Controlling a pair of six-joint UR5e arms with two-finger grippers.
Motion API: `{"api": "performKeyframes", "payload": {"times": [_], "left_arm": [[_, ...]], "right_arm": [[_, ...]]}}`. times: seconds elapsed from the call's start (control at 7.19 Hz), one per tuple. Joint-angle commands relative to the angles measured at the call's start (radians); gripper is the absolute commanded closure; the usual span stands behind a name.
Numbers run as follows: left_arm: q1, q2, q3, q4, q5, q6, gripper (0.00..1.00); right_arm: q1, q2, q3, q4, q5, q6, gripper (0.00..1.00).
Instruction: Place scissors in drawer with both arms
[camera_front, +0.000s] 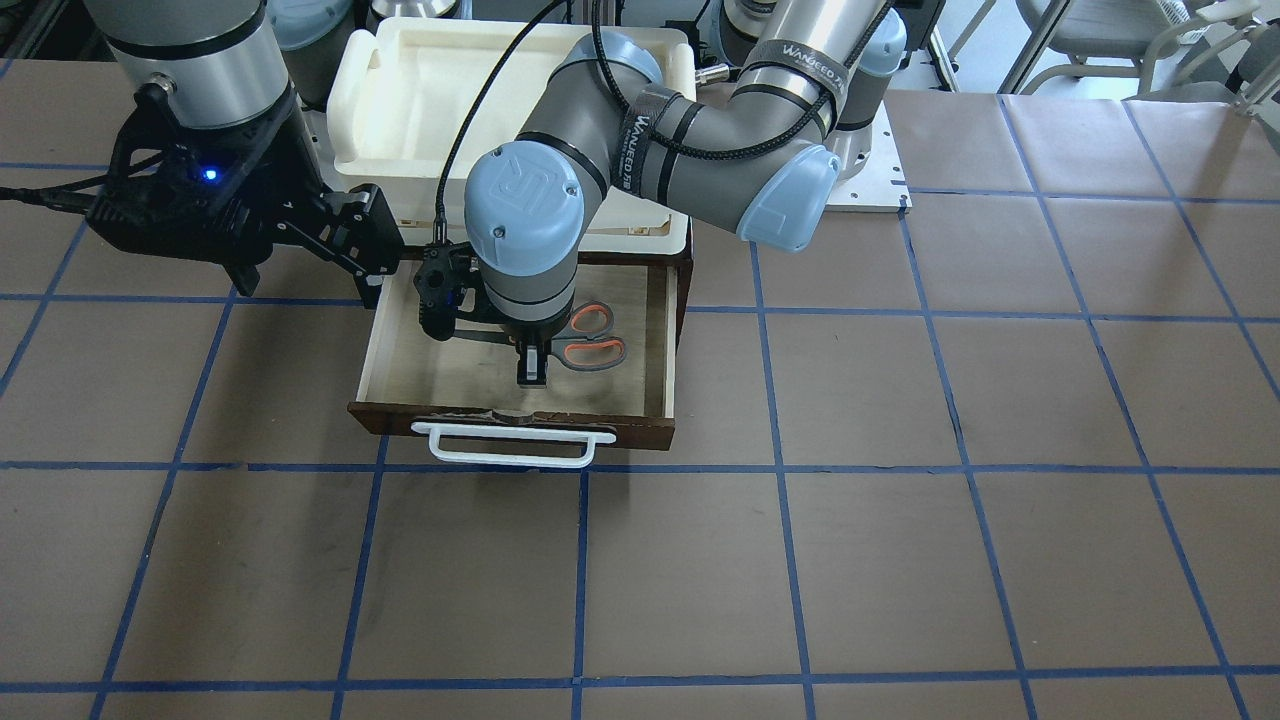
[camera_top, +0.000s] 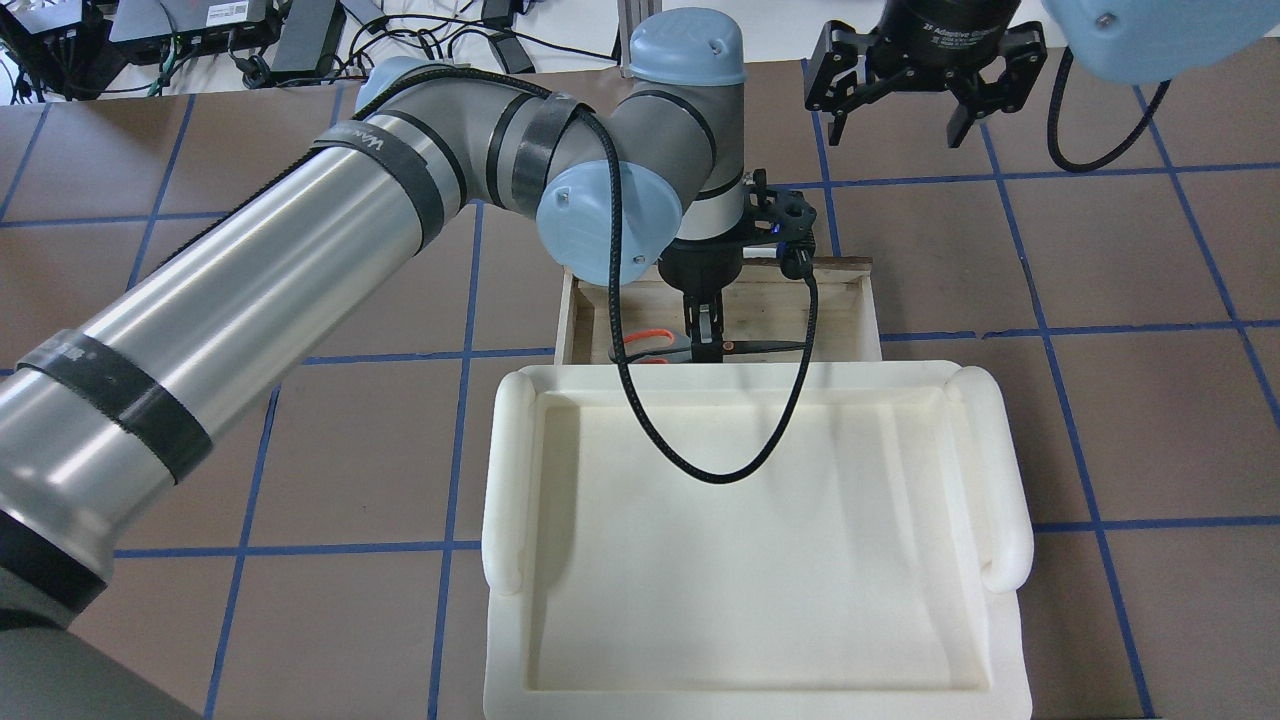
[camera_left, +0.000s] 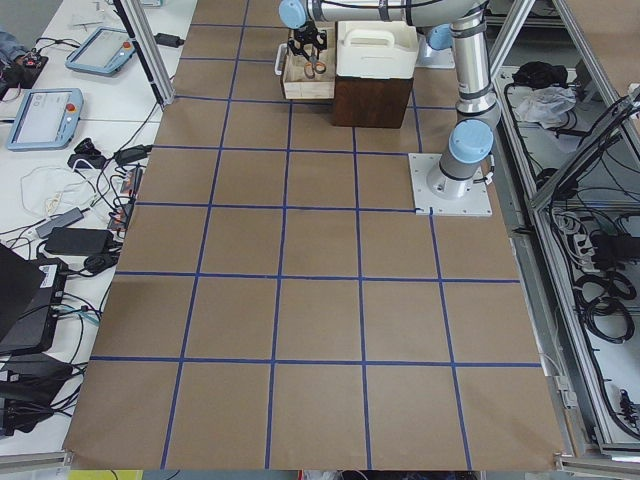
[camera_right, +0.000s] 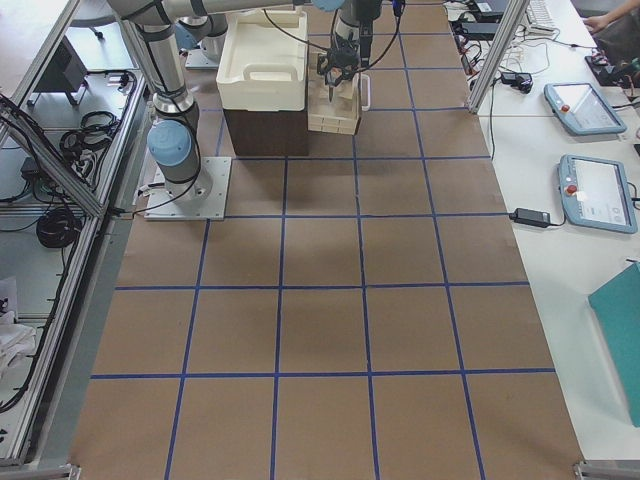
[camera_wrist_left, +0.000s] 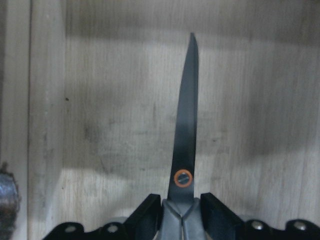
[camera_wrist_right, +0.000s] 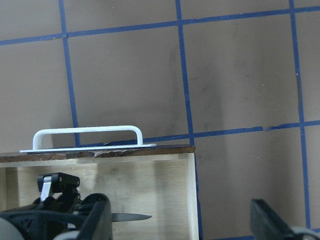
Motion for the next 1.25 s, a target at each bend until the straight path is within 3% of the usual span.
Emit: {"api": "performKeyframes", "payload": {"times": [0.0, 0.28, 0.97, 1.11], "left_arm": [[-0.013, 0.001, -0.006, -0.012, 0.001, -0.005, 0.64], [-0.017, 0.014, -0.005, -0.031, 0.006, -0.005, 0.0], [-0.017, 0.099, -0.005, -0.037, 0.017, -0.122, 0.0], [-0.001, 0.131, -0.009, -0.04, 0.055, -0.135, 0.0]], "right_arm": [[-0.002, -0.001, 0.003, 0.002, 0.057, 0.001, 0.0], [-0.005, 0.001, 0.003, 0.005, 0.005, -0.003, 0.0], [-0.016, -0.016, 0.003, 0.08, -0.033, -0.003, 0.0], [-0.02, -0.017, 0.003, 0.081, -0.032, -0.005, 0.0]]}}
